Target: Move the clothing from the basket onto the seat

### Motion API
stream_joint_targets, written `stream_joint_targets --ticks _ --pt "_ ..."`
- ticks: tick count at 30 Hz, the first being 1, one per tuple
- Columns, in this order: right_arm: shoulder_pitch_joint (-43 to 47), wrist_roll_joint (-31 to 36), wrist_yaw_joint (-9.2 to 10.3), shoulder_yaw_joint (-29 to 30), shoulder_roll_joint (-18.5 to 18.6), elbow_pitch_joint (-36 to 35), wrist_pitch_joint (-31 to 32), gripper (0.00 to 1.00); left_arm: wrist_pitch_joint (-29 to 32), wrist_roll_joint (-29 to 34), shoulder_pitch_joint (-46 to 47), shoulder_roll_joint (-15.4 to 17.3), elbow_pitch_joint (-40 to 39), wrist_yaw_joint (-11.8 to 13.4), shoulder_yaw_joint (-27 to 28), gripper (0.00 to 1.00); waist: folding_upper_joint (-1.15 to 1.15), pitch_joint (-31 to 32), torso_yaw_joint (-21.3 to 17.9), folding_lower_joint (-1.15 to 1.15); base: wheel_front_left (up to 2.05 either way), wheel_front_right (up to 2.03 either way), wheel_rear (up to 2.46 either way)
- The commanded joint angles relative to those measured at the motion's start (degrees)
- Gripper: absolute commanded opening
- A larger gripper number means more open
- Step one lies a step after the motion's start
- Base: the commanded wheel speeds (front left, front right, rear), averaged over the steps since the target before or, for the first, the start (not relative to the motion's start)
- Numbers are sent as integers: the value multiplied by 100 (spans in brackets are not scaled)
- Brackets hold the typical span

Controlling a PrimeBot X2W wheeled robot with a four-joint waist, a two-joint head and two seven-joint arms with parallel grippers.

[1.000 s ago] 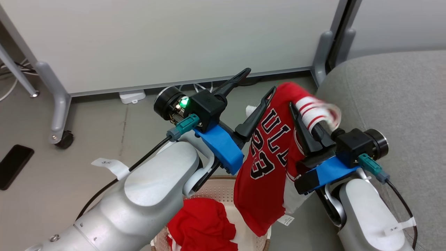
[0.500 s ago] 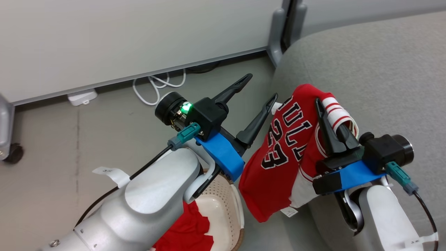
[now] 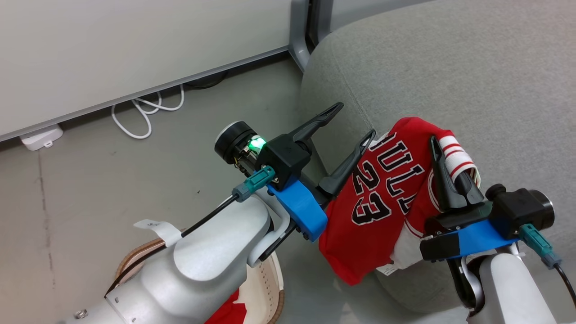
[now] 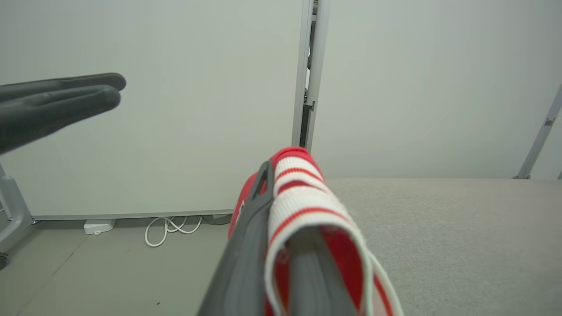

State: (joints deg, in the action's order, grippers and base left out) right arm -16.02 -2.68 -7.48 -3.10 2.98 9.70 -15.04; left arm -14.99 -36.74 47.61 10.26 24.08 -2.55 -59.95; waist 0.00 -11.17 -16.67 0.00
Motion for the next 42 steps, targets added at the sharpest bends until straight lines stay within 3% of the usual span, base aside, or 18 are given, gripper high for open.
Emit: stream_joint_targets --ticks 1,7,15,29,30,32,38,42 --pt "55 -46 -3 20 -13 -64 -22 0 -26 43 37 10 20 -16 10 100 0 -36 -73 0 0 0 0" --pt "54 -100 -3 73 -14 -123 -22 0 -27 71 83 29 19 -22 53 100 0 -104 -148 0 0 0 0" --pt "-878 -82 -3 419 117 -430 -22 0 -20 174 273 119 -89 11 123 100 0 -525 -111 0 0 0 0" --pt "-3526 -244 -2 2045 1508 -447 -22 0 313 520 1062 393 -444 55 115 100 0 -2196 235 0 0 0 0" --pt "-3885 -296 -3 2304 1838 -218 -22 0 367 559 1161 462 -513 68 111 100 0 -2444 243 0 0 0 0" --pt "-4222 -365 -2 2502 2136 -23 -21 0 434 607 1249 524 -583 81 102 100 0 -2674 232 0 0 0 0" --pt "-4693 -512 -2 2966 2568 477 -22 0 529 722 1412 668 -737 98 80 100 0 -3089 185 0 0 0 0" --pt "-4578 -549 -3 2965 2461 958 -22 0 547 766 1445 752 -824 121 65 100 0 -3245 121 0 0 0 0"
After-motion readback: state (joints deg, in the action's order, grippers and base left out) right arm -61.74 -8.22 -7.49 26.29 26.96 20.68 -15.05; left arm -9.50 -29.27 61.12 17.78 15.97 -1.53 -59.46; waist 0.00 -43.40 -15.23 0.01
